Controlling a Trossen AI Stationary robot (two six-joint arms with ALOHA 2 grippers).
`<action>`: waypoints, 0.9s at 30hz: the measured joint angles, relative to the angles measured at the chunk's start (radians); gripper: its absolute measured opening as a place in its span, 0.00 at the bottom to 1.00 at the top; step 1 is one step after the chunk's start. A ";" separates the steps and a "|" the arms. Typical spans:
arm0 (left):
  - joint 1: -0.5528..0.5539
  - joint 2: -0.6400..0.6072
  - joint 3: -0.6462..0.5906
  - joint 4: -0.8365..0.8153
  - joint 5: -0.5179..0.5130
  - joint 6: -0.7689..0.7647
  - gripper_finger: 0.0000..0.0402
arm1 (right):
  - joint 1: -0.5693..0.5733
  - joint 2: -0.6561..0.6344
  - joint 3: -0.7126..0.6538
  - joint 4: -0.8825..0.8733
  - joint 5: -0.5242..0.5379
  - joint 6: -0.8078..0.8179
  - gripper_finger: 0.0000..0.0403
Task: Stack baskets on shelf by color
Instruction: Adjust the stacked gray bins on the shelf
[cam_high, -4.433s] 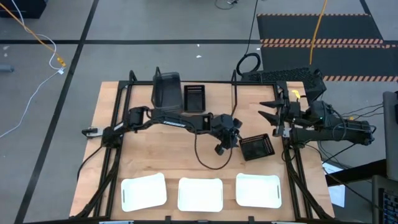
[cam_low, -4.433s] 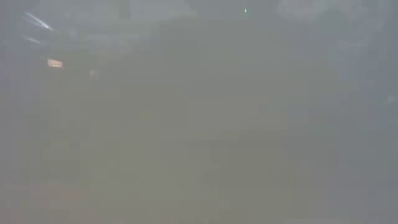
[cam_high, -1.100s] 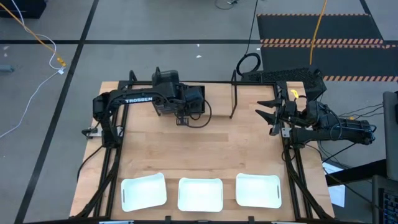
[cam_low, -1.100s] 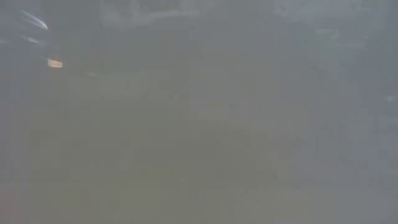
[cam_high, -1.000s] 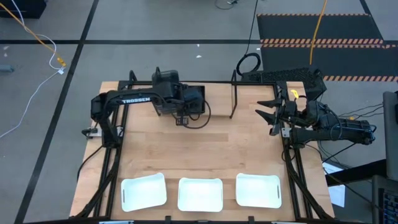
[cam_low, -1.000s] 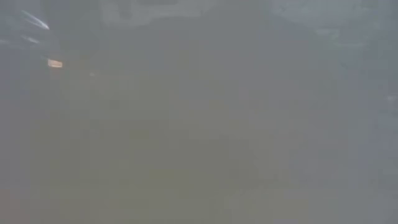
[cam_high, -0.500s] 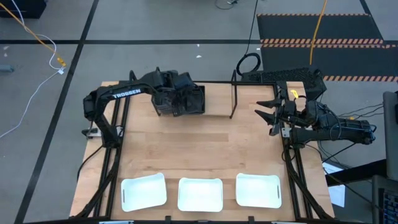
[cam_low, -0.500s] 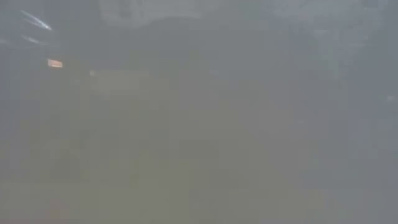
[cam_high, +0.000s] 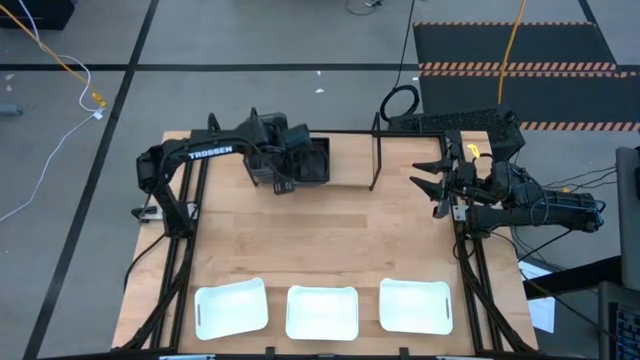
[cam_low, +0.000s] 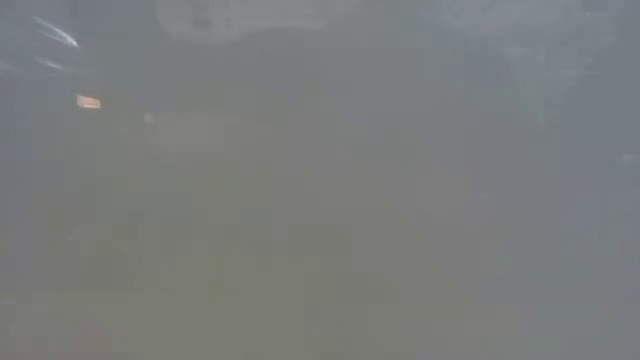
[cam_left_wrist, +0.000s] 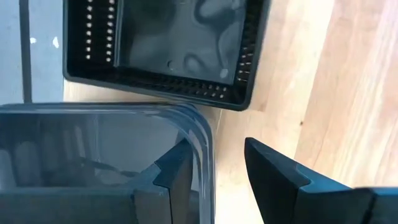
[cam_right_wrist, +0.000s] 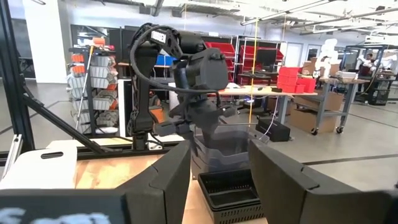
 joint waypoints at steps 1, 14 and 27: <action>-0.004 0.000 0.000 -0.001 0.000 0.014 0.36 | 0.000 0.000 0.000 0.000 0.000 -0.001 0.39; -0.066 0.000 0.000 -0.024 0.002 0.117 0.10 | 0.000 0.000 0.000 0.000 0.000 -0.001 0.39; -0.026 -0.001 0.000 -0.054 -0.056 0.117 0.09 | 0.000 0.000 0.000 0.000 0.000 -0.009 0.39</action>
